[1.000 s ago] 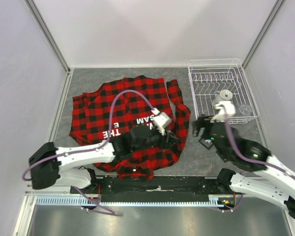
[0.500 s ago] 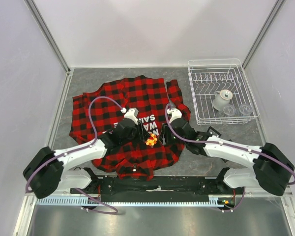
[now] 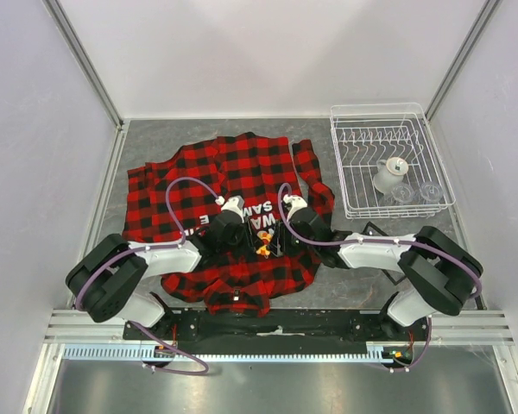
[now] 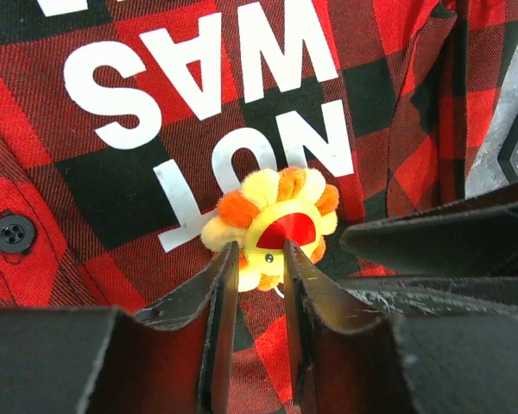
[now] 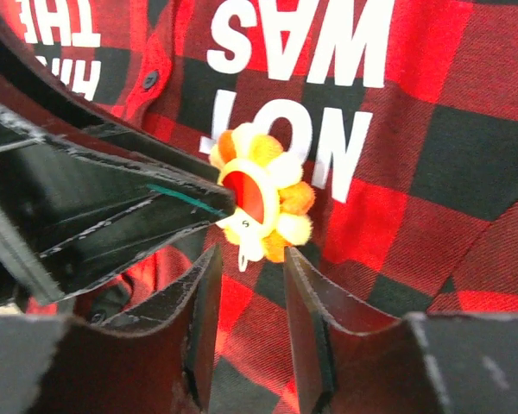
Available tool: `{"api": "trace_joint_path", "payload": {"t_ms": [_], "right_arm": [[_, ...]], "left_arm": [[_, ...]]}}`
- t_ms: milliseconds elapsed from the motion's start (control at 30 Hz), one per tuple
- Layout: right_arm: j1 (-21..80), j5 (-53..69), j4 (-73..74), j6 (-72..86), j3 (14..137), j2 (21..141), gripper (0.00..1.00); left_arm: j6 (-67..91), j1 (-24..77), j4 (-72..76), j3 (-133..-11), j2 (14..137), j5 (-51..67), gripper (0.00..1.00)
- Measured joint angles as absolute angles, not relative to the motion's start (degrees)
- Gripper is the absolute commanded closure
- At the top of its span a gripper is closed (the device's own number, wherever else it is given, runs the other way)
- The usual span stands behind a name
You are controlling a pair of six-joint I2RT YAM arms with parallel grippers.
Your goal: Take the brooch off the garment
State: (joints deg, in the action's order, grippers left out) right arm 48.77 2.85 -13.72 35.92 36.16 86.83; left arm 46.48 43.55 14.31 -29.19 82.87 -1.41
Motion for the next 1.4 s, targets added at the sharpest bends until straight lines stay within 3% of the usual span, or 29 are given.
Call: {"api": "trace_joint_path", "payload": {"t_ms": [267,400,667,833,1033,1100,1400], "right_arm": [[46.48,4.19,-16.47,35.59,35.73,89.21,0.36],[45.87,5.15,-17.54,35.48,35.73,89.62,0.33],[44.93,7.53,-19.9,35.29,35.81,92.14,0.35],[44.71,10.7,-21.39,34.44,35.81,93.01,0.47],[44.71,14.15,-24.08,33.65,35.7,93.21,0.53],[44.71,15.0,-25.08,33.45,35.59,93.17,0.53],[46.33,18.09,-27.44,32.97,35.48,93.62,0.49]], "left_arm": [[46.65,43.46,17.5,-28.75,84.51,-1.39,0.68],[46.68,43.46,18.48,-28.42,84.73,-1.39,0.68],[47.31,43.46,20.05,-26.72,83.83,-1.41,0.69],[47.33,43.46,19.86,-25.52,82.37,-1.37,0.67],[47.37,43.46,18.76,-24.08,79.53,-0.97,0.6],[47.55,43.46,17.32,-23.92,77.82,-1.1,0.55],[51.33,43.11,7.31,-22.9,63.7,-3.97,0.5]]}}
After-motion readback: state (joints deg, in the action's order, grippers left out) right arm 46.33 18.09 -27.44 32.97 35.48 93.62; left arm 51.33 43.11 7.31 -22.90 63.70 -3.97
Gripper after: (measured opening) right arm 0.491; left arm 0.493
